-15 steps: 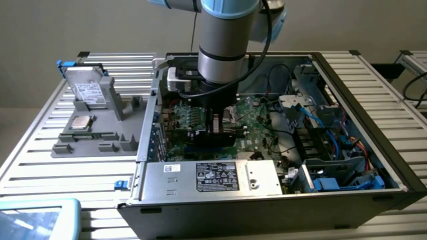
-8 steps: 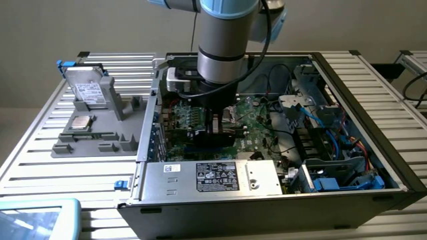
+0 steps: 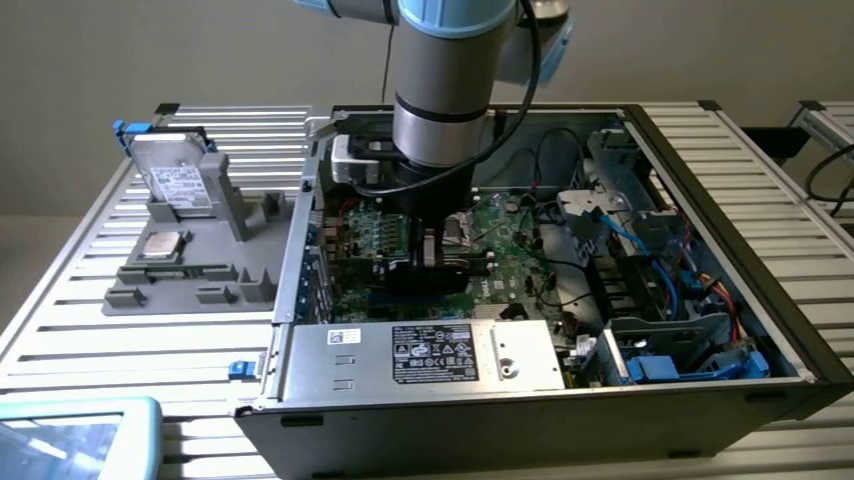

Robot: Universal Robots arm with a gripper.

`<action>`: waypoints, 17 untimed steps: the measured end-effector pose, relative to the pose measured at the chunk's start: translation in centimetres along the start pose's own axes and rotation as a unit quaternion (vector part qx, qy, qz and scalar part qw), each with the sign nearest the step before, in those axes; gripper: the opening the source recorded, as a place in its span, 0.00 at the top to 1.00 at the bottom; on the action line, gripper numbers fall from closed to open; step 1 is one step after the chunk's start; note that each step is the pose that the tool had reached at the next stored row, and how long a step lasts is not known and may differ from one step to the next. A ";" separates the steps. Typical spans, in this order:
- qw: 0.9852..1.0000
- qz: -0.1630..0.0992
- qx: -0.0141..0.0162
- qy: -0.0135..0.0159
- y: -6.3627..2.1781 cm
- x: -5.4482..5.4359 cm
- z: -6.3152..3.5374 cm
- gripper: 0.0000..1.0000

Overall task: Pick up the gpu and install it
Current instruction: 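Insert the gpu into the slot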

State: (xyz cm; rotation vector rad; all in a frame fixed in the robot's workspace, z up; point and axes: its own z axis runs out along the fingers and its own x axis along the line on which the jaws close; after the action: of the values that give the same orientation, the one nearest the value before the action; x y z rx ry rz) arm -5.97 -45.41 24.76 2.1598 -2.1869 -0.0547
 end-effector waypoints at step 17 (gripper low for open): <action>1.000 0.000 0.000 0.000 0.23 0.0 0.11 0.73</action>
State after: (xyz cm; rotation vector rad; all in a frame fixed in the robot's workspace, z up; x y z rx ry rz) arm -6.20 -45.40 24.66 2.1593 -2.1866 -0.0551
